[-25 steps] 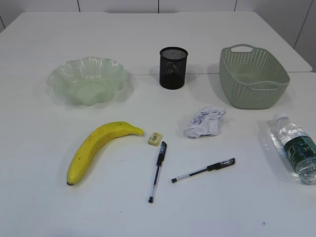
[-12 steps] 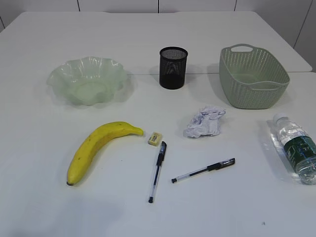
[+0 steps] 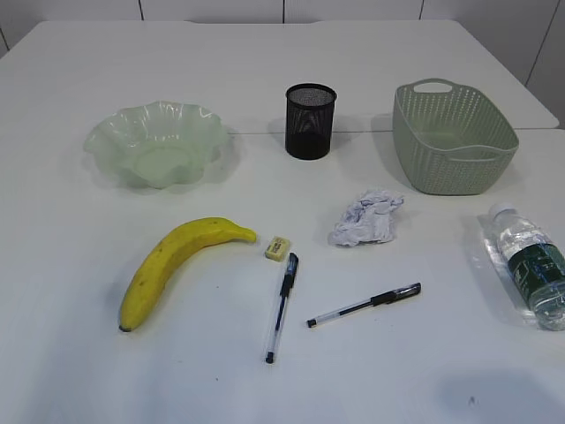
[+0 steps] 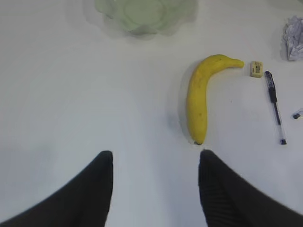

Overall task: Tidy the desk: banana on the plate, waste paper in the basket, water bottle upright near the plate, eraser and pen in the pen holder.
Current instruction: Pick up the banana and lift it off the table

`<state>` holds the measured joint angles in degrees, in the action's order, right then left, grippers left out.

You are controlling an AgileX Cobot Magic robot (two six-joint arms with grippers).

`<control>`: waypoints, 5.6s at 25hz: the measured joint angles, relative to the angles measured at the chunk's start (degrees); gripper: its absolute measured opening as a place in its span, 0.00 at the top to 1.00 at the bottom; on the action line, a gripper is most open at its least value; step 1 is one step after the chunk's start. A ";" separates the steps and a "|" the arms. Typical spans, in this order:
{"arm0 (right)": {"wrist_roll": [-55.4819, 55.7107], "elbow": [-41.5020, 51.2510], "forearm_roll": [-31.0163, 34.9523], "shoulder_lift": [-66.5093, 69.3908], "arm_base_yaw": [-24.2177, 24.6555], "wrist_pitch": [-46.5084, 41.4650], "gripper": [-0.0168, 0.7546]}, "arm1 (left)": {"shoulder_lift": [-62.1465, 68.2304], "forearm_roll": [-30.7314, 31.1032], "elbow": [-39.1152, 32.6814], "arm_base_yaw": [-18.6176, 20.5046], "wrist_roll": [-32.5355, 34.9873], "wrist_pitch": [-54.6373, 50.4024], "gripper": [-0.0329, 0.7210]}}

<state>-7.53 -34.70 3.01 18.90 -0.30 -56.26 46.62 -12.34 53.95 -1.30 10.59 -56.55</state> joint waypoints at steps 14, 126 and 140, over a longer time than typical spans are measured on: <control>3.94 -16.93 -1.19 25.03 0.00 -12.64 0.64 | 24.95 -0.24 20.60 -11.50 0.00 -6.24 0.38; 11.47 -30.73 1.79 68.04 0.00 -1.63 0.29 | 51.57 12.34 25.16 -19.17 0.00 3.27 0.17; 11.47 -30.75 1.79 68.64 0.00 0.26 0.29 | 56.25 12.34 25.16 -19.17 0.00 3.87 0.15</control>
<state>3.94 -65.45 4.80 87.54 -0.30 -56.00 102.87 0.00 79.11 -20.47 10.59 -52.67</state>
